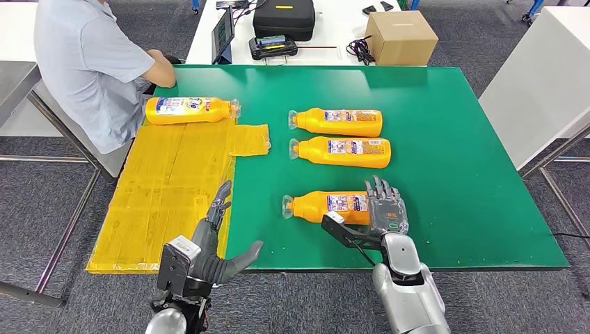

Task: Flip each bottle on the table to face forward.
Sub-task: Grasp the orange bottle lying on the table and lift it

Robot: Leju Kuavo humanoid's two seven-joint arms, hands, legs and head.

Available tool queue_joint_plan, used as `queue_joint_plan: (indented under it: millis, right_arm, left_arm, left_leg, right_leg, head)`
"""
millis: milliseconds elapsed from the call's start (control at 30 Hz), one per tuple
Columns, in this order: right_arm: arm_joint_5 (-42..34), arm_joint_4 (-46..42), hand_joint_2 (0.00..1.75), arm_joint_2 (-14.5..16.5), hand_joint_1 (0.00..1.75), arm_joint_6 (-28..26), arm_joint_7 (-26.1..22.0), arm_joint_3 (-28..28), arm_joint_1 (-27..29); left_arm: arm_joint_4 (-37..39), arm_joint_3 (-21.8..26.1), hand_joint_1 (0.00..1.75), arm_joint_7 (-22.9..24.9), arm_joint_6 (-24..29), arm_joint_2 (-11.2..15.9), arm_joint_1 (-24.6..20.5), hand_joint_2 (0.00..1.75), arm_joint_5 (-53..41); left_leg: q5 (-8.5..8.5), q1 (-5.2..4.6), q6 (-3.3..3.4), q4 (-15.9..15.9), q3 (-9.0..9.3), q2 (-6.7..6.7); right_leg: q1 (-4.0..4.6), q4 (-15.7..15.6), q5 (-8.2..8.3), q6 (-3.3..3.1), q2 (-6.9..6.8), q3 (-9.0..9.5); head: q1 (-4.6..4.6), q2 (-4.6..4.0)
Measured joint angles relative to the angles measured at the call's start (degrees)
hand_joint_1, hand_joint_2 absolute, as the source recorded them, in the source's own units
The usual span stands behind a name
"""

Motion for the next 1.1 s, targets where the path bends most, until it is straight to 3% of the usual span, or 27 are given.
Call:
queue_joint_plan:
  millis: [300, 333, 433, 467, 533, 1100]
  right_arm:
    - [-0.1, 5.8, 1.75, -0.5, 0.05, 1.6, -1.1, -1.1, -3.0]
    - [-0.2, 6.6, 1.75, -0.6, 0.30, 1.6, -1.4, -1.1, -3.4]
    - [-0.5, 8.8, 1.75, -0.9, 1.41, 1.7, -2.2, -1.1, -4.5]
    - [-0.9, 9.6, 1.75, -1.1, 1.60, 1.7, -2.7, -1.1, -4.8]
    - [-2.3, 11.5, 1.75, -1.6, 1.75, 1.8, -4.0, -1.2, -5.5]
    - [-15.8, 22.8, 1.75, -7.4, 1.75, 2.6, -14.5, -1.7, -10.5]
  left_arm:
    - [1.5, 0.0, 0.00, 0.3, -0.6, 0.0, -0.7, 1.75, 1.0]
    - [1.7, 0.0, 0.00, 0.3, -0.8, 0.0, -0.8, 1.75, 1.0]
    - [2.2, 0.0, 0.00, 0.3, -1.2, 0.0, -1.1, 1.75, 1.2]
    - [2.5, 0.0, 0.00, 0.3, -1.3, 0.0, -1.3, 1.75, 1.2]
    - [3.1, -0.1, 0.00, 0.1, -1.6, 0.0, -1.7, 1.75, 1.4]
    - [8.1, -1.7, 0.00, -1.6, -2.9, 0.3, -4.8, 1.75, 2.5]
  left_leg:
    - [-0.02, 0.00, -0.01, 0.0, 0.25, 0.16]
    - [-0.04, 0.00, -0.01, 0.0, 0.33, 0.22]
    - [-0.11, 0.00, -0.01, 0.0, 0.58, 0.35]
    - [-0.13, 0.00, -0.01, 0.0, 0.66, 0.36]
    - [-0.14, 0.00, -0.01, 0.0, 0.81, 0.35]
    - [-0.29, -0.02, 0.14, 0.0, 1.65, 0.12]
  right_leg:
    - [0.00, 0.0, 0.01, -0.01, 0.12, 0.15]
    - [0.00, 0.0, 0.01, -0.01, 0.14, 0.20]
    - [0.01, 0.0, 0.03, -0.04, 0.21, 0.35]
    - [0.01, 0.0, 0.03, -0.04, 0.22, 0.36]
    - [0.01, -0.1, 0.01, -0.07, 0.23, 0.25]
    - [0.00, -0.3, -0.23, 0.03, 0.20, 0.98]
  head:
    - [0.02, 0.00]
    - [0.02, 0.00]
    - [0.02, 0.00]
    - [0.02, 0.00]
    - [0.00, 0.00]
    - [0.02, 0.00]
